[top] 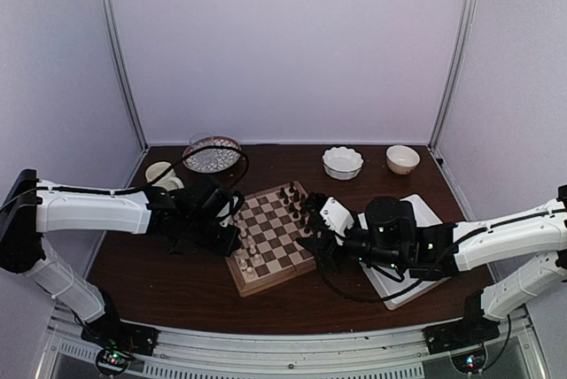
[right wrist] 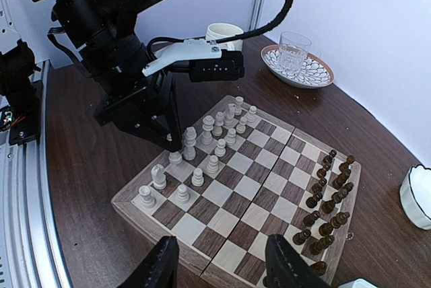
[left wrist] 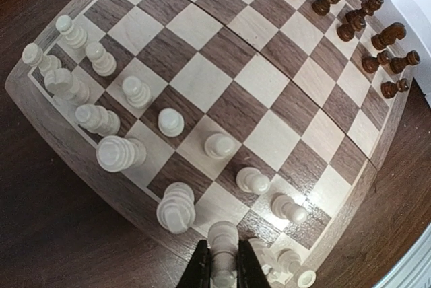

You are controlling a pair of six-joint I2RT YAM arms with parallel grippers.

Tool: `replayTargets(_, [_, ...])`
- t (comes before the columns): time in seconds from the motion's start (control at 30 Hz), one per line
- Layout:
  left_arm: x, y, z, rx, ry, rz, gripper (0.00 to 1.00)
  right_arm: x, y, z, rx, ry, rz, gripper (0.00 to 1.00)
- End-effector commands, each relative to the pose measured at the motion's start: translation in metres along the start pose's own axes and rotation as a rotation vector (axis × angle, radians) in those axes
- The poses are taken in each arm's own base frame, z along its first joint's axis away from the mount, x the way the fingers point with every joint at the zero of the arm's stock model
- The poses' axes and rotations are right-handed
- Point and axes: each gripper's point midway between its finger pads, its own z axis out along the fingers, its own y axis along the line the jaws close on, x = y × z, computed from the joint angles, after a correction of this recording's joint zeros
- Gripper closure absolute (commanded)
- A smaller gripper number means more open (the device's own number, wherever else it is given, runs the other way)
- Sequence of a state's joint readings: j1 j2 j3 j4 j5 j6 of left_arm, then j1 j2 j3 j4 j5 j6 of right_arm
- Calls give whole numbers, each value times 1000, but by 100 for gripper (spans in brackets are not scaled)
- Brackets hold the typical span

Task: Set up the chess pieces on the board
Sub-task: Place the bishop on f1.

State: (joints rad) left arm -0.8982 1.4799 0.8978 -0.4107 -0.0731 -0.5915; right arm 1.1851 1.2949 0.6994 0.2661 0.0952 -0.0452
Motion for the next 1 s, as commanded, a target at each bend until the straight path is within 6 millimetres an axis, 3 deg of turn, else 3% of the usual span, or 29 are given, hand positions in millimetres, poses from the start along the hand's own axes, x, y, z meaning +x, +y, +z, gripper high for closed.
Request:
replayTargets(0.0, [-19, 1, 2, -13, -64, 4, 100, -7, -2, -4, 14, -32, 16, 54])
replayTargets(0.67, [-15, 2, 16, -40, -24, 21, 96, -7, -2, -4, 14, -30, 17, 54])
replayTargets(0.97, [-12, 0, 18, -26, -8, 31, 90, -6, -2, -3, 14, -25, 16, 53])
